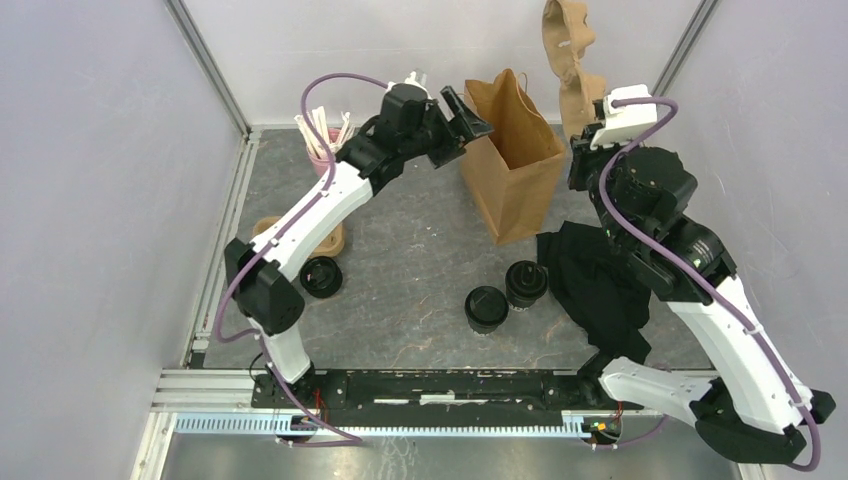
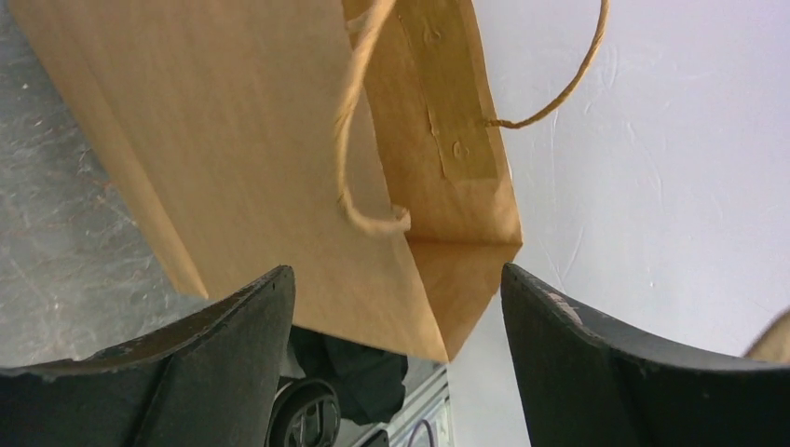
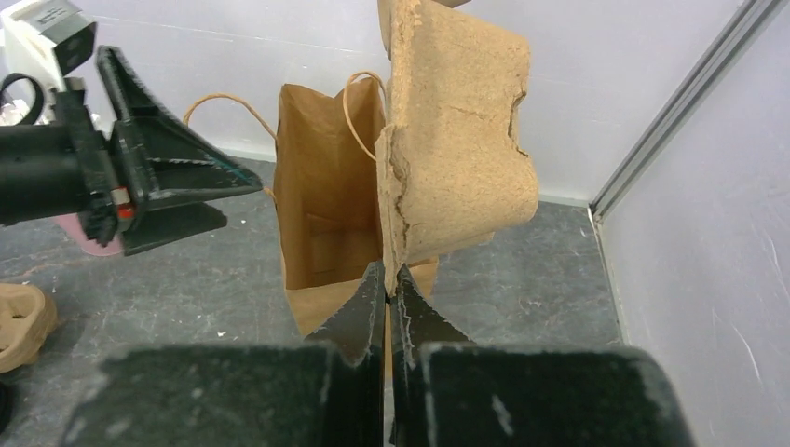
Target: Pack the takeout coffee
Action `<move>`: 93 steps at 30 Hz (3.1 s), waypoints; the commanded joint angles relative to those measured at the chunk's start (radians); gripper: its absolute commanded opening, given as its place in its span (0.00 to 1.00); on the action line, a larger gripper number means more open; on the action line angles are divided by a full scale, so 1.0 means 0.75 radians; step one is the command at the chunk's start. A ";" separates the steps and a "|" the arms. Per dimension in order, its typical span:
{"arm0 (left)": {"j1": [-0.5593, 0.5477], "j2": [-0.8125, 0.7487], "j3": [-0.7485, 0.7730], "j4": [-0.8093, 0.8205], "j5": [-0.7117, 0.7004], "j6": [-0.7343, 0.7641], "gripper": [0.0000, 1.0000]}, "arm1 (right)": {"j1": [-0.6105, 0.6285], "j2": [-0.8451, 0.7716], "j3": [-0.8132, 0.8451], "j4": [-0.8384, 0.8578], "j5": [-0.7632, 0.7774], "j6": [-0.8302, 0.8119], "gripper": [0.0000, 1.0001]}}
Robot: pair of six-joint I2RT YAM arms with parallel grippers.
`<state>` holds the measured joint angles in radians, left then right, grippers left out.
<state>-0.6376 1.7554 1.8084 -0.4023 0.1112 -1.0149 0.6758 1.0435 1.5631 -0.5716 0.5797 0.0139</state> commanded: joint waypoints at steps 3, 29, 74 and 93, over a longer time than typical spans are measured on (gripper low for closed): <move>-0.059 0.148 0.212 0.002 -0.184 0.108 0.78 | -0.005 -0.101 -0.108 0.127 -0.003 -0.067 0.00; -0.143 0.221 0.604 -0.472 -0.574 0.671 0.02 | -0.007 -0.158 -0.147 0.135 -0.098 -0.079 0.00; 0.324 -0.668 -0.191 -0.623 0.074 0.391 0.87 | -0.009 0.243 0.341 -0.095 -0.742 0.199 0.00; 0.103 -0.533 -0.172 -0.844 -0.499 0.476 0.57 | -0.008 0.012 0.257 -0.334 -0.717 0.377 0.00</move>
<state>-0.5472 1.3205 1.6440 -0.9714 -0.1406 -0.7467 0.6720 1.0771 1.7630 -0.7940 0.0051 0.2680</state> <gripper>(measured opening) 0.601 0.011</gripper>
